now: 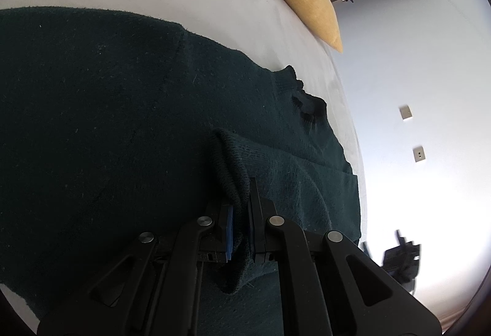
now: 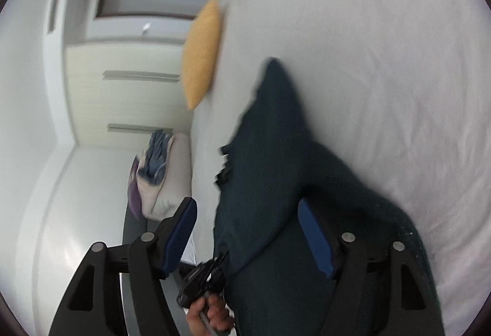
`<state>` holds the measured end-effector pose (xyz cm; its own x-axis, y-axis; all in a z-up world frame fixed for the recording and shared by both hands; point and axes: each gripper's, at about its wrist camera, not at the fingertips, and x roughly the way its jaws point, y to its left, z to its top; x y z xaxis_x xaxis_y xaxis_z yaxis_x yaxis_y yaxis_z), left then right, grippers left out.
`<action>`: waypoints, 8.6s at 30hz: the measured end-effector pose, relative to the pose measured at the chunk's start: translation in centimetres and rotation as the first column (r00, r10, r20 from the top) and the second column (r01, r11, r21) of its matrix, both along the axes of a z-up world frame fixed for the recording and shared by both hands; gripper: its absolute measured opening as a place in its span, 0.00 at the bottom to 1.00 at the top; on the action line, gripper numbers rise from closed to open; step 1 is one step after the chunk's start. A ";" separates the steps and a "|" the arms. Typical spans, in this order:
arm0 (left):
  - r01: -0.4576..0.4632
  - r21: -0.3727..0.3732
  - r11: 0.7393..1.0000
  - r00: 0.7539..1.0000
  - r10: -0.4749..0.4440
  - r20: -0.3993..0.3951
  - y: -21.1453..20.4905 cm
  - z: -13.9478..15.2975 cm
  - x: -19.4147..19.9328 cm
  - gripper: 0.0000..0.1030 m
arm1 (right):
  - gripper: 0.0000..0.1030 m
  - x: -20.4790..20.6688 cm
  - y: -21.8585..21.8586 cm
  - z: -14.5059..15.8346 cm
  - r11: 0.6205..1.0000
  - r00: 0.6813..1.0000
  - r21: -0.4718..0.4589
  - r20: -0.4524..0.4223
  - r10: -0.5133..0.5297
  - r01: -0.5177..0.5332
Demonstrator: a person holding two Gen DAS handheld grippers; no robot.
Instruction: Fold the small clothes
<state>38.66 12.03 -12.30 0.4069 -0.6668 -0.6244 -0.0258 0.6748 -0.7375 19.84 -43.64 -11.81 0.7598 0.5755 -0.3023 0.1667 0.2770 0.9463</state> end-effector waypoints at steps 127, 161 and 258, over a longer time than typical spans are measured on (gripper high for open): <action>-0.417 0.448 0.791 0.862 0.189 0.470 10.8 14.3 -11.6 0.09 | 0.69 1.2 14.4 3.0 0.929 0.932 -0.111 0.036 0.360 -0.354; -0.258 0.895 0.365 0.723 -0.541 0.429 -10.8 6.7 -21.4 0.12 | 0.09 12.2 29.7 3.2 0.749 0.767 -0.180 -0.069 0.638 -0.638; -0.020 0.832 0.555 0.921 -0.314 0.232 1.7 2.7 -15.4 0.12 | 0.08 10.8 11.3 0.5 0.692 0.918 -0.603 -0.244 0.312 -0.396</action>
<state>23.25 13.75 -9.59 0.6311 -0.0167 -0.7755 0.2499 0.9508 0.1829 30.66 -32.37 -11.29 0.4754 0.4392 -0.7623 0.0250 0.8594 0.5107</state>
